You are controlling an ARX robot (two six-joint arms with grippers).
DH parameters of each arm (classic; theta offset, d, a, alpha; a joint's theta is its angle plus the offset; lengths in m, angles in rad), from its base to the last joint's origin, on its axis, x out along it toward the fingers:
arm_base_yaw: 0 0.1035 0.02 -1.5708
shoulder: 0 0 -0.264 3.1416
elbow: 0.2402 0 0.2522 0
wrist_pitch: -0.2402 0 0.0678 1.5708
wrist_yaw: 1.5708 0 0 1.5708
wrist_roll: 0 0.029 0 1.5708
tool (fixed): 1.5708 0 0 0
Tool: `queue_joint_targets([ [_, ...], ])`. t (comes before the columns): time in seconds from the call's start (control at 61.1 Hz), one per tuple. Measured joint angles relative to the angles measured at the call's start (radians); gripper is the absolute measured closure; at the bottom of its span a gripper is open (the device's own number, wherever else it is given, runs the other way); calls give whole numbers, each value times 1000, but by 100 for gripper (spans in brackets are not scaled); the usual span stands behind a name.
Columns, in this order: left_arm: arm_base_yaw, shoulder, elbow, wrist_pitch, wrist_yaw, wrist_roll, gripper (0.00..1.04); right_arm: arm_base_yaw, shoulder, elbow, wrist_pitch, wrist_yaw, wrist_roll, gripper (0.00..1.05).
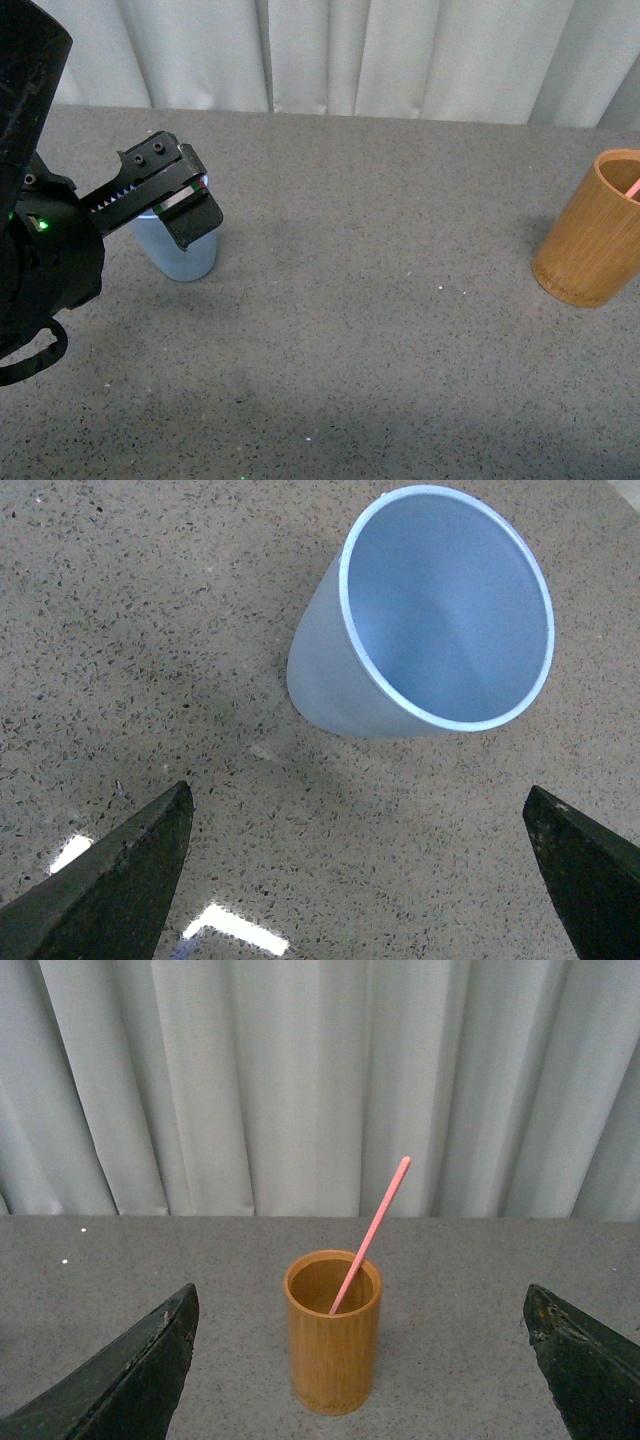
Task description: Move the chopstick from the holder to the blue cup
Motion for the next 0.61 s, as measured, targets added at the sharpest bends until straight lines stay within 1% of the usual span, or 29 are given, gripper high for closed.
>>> queue_joint_targets([
  [0.606,-2,26,30,-24,-9,-11,7,0,0,0,0,0,0,10],
])
